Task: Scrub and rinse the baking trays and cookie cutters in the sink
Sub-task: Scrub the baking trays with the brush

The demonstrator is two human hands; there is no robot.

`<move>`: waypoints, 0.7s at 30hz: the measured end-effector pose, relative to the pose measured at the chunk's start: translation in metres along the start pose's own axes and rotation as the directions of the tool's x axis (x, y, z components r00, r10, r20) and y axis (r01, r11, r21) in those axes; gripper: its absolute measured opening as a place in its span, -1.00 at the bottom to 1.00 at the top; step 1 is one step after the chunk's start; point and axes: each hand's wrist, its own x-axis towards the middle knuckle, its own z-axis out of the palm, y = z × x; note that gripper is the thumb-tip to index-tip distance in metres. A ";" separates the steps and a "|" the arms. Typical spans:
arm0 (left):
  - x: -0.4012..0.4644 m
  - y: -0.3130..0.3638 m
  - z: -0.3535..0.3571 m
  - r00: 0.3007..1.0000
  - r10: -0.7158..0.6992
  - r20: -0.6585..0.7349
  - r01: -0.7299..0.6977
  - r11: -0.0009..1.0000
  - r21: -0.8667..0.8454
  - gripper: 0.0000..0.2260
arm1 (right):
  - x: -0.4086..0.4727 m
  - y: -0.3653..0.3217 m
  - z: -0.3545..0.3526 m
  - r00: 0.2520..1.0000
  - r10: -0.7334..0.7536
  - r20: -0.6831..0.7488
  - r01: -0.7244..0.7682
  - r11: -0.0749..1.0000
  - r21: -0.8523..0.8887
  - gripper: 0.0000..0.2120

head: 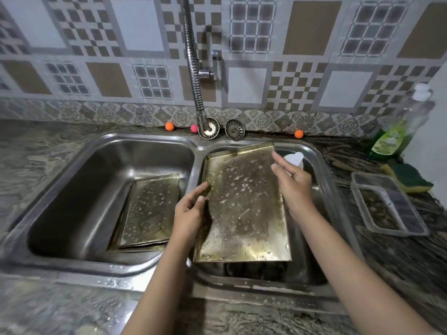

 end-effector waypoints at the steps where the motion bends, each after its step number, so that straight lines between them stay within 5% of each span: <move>1: 0.004 0.001 -0.012 1.000 0.004 -0.027 -0.004 1.000 -0.004 -0.69 | -0.001 0.001 0.009 1.000 -0.010 0.002 0.010 1.000 -0.015 -0.69; 10: 0.059 0.001 -0.148 0.972 0.026 -0.233 -0.020 0.999 0.027 -0.70 | -0.013 0.005 0.087 0.996 -0.089 0.020 0.091 0.940 -0.328 -0.55; 21: 0.138 -0.058 -0.240 0.946 -0.184 -0.268 0.230 0.961 0.152 -0.70 | -0.036 0.036 0.152 0.998 -0.063 -0.015 0.049 0.884 -0.464 -0.65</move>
